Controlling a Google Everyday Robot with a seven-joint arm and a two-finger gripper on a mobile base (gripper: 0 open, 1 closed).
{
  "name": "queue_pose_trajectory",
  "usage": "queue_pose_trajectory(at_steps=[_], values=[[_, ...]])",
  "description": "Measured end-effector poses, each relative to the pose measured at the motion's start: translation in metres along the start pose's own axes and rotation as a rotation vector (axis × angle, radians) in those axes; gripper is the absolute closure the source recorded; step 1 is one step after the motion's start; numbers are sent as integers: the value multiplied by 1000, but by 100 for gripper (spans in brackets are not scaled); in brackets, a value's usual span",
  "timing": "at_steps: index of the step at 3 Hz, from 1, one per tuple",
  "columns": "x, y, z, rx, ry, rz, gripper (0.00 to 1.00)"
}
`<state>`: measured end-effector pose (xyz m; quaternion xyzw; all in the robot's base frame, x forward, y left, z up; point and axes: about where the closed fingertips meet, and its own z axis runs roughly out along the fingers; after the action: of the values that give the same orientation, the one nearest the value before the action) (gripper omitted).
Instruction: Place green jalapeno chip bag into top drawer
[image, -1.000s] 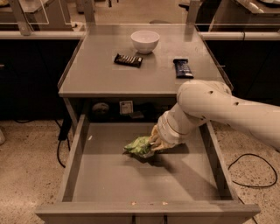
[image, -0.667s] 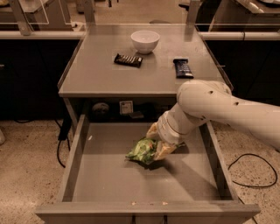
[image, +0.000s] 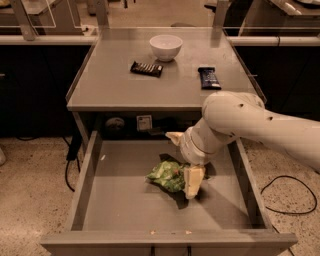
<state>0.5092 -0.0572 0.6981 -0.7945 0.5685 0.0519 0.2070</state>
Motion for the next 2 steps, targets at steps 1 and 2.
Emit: queue_pose_trajectory(at_steps=[1,2], values=[[1,0,-15,33,35,5,0],[-3,10,-59,110,118,24,0]])
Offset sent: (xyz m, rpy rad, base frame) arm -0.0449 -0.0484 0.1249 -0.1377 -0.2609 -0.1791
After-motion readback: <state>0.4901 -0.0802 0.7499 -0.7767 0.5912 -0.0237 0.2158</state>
